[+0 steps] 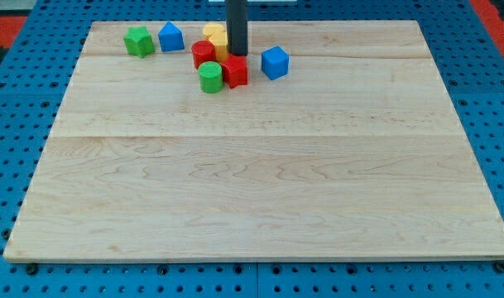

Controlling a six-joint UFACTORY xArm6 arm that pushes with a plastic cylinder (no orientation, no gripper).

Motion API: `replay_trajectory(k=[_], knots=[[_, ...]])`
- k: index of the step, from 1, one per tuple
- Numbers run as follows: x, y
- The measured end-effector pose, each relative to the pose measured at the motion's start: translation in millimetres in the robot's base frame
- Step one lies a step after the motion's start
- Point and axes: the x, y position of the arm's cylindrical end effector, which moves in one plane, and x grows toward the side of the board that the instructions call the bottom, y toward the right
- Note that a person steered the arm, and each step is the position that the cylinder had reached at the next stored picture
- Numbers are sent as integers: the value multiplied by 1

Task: Drag the blue cube to the top center of the board

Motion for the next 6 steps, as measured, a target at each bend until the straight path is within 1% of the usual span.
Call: replay_trajectory(k=[1,2,3,4,5,6], knots=[[-20,60],[-51,177],[12,168],[64,119],[57,81],[24,55]])
